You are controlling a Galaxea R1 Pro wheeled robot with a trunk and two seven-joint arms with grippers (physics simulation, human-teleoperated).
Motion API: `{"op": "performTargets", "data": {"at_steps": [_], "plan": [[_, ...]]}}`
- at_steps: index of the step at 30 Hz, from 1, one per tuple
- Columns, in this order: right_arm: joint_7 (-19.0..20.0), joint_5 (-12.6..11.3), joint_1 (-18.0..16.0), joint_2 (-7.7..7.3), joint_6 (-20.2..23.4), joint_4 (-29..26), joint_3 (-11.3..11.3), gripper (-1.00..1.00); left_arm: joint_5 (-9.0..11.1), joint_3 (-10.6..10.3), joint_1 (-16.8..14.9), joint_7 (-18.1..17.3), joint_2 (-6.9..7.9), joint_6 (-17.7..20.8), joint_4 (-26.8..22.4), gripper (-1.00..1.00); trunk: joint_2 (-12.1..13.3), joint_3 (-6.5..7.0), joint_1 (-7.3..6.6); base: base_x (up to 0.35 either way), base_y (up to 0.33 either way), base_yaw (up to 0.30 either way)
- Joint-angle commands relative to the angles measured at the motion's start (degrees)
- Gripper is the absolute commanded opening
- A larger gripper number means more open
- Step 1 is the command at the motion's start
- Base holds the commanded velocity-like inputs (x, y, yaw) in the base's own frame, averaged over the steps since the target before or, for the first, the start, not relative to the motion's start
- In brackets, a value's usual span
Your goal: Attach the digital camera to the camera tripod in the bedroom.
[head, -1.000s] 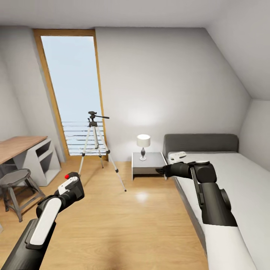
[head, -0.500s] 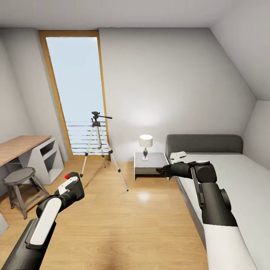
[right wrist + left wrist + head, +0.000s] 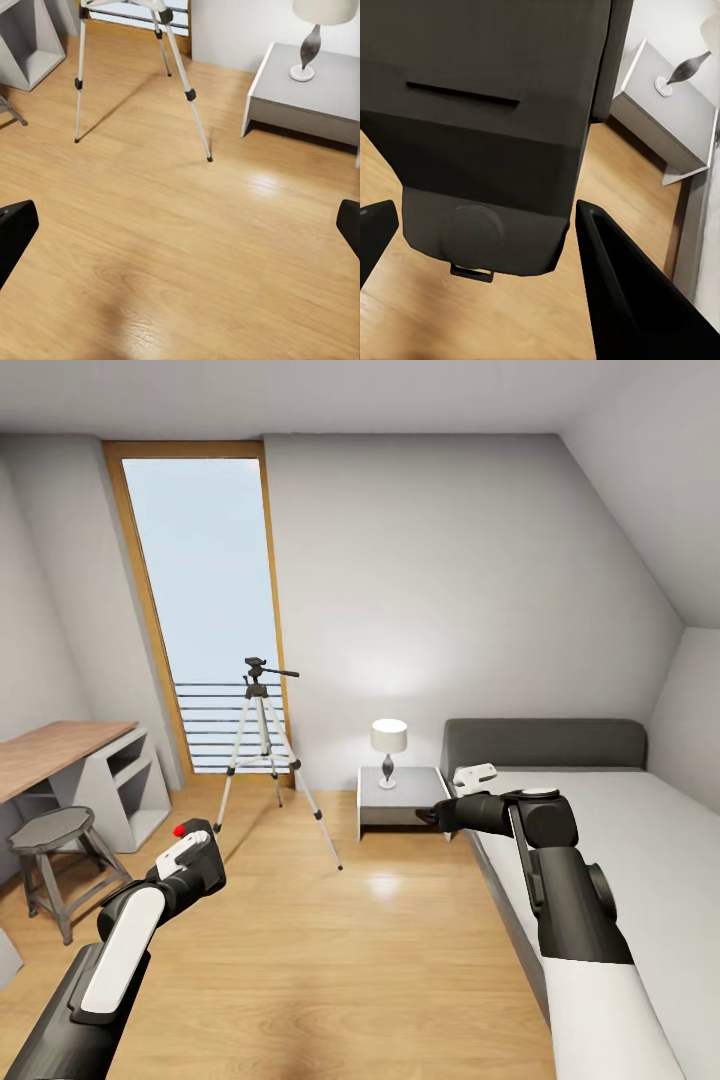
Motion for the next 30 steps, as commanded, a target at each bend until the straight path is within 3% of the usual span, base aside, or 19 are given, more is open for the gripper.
{"op": "performTargets", "data": {"at_steps": [1,7,10,12,14,17,21,22,24,27,29,30], "plan": [[0.60,0.56,-0.03,0.06,0.16,0.00,-0.11,1.00,0.47,0.01,-0.01,0.35,0.01,0.18,-0.07,-1.00,-0.05,-0.03,0.02,0.000,0.000,0.000],[0.23,0.50,-0.03,0.09,0.16,0.41,-0.11,1.00,0.59,0.00,-0.01,0.37,0.05,0.28,0.41,-1.00,-0.05,-0.03,0.02,0.000,0.000,0.000],[-0.30,0.74,-0.02,0.13,0.16,6.63,-0.09,1.00,0.19,-0.09,0.01,0.38,0.04,0.26,4.36,-1.00,-0.05,-0.03,0.02,0.000,0.000,0.000],[-0.84,0.72,0.02,0.18,0.16,15.89,-0.29,1.00,0.12,-0.14,0.03,-0.10,0.18,0.25,8.23,-1.00,-0.05,-0.03,0.02,0.000,0.000,0.000],[-1.72,0.64,0.04,0.21,-3.55,23.65,-0.48,1.00,-0.04,-0.30,0.03,-0.68,0.11,0.25,11.33,-1.00,-0.05,-0.03,0.02,0.000,0.000,0.000],[-3.75,0.64,0.05,0.14,-6.16,29.25,-0.48,1.00,-0.32,-0.67,0.04,-1.01,-0.03,0.21,15.38,-1.00,-0.05,-0.03,0.02,0.000,0.000,0.000],[-7.85,0.50,0.03,0.01,-7.65,34.33,-0.45,1.00,-1.16,-1.75,0.02,-1.24,-0.12,0.06,25.28,-1.00,-0.05,-0.03,0.02,0.000,0.000,0.000],[-10.01,0.49,0.05,-0.21,-8.04,37.66,-0.47,1.00,-1.68,-2.40,0.03,-1.33,-0.13,-0.30,30.54,-1.00,-0.05,-0.03,0.02,0.000,0.000,0.000],[-12.37,0.49,0.29,-0.76,-8.65,41.86,-0.45,1.00,-2.22,-3.24,0.03,-1.44,-0.14,-1.19,35.92,-1.00,-0.05,-0.03,0.02,0.000,0.000,0.000],[-18.50,0.48,2.28,-2.54,-12.91,55.10,-0.44,1.00,-3.07,-6.02,0.03,-1.66,-0.17,-6.48,48.25,-1.00,-0.05,-0.03,0.02,0.000,0.000,0.000],[-20.84,0.46,3.08,-3.27,-15.95,61.02,-0.45,1.00,-3.22,-7.21,0.04,-1.89,-0.22,-9.49,52.40,-1.00,-0.05,-0.03,0.02,0.000,0.000,0.000],[-23.01,0.38,3.60,-4.07,-19.63,67.00,-0.45,1.00,-3.32,-8.37,0.04,-2.66,-0.31,-12.52,56.21,-1.00,-0.05,-0.03,0.02,0.000,0.000,0.000]]}}
